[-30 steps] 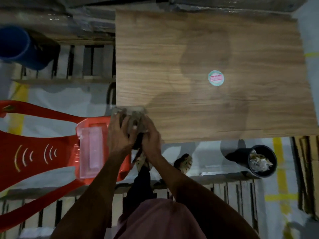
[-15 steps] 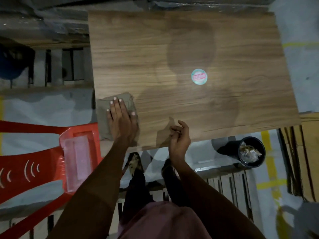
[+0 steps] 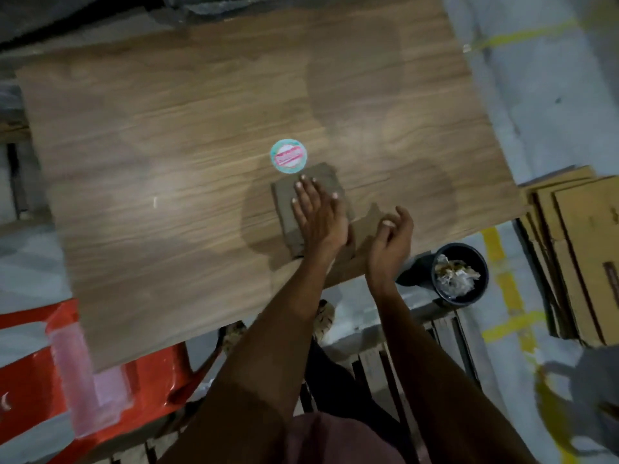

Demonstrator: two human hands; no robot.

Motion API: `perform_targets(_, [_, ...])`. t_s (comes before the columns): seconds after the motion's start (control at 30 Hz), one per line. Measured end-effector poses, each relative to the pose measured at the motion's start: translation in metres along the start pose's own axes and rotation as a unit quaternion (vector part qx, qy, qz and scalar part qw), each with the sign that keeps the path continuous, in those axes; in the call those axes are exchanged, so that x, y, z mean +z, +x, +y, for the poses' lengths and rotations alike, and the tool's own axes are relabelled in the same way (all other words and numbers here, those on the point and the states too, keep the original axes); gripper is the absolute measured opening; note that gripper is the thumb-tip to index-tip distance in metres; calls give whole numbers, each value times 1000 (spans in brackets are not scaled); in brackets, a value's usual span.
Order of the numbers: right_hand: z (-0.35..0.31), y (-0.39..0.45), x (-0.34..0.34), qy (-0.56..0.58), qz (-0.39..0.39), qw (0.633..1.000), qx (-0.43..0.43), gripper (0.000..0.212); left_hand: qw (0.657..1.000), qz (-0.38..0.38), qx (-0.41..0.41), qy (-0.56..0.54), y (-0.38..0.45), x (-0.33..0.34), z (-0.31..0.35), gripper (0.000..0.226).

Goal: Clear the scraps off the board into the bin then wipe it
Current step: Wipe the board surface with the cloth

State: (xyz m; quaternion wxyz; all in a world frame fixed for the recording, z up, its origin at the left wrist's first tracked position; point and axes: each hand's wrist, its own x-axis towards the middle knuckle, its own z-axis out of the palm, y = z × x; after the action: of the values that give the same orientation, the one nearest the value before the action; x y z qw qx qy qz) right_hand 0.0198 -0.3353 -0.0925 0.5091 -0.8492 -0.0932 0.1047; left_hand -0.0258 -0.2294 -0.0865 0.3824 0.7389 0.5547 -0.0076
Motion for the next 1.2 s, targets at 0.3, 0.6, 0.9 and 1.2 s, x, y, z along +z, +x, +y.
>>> perform_targets(0.3, [26, 142, -23, -279, -89, 951, -103, 57, 840, -228, -48, -490, 22, 46, 139, 61])
perform_targets(0.6, [32, 231, -46, -431, -133, 890, -68, 65, 939, 52, 129, -313, 38, 52, 102, 47])
perform_targets(0.9, [30, 300, -58, -419, -58, 906, 22, 64, 961, 201, 79, 170, 48, -20, -60, 71])
perform_targets(1.2, [11, 307, -11, -426, -33, 904, 24, 65, 957, 207, 6, 204, 40, -87, -141, 66])
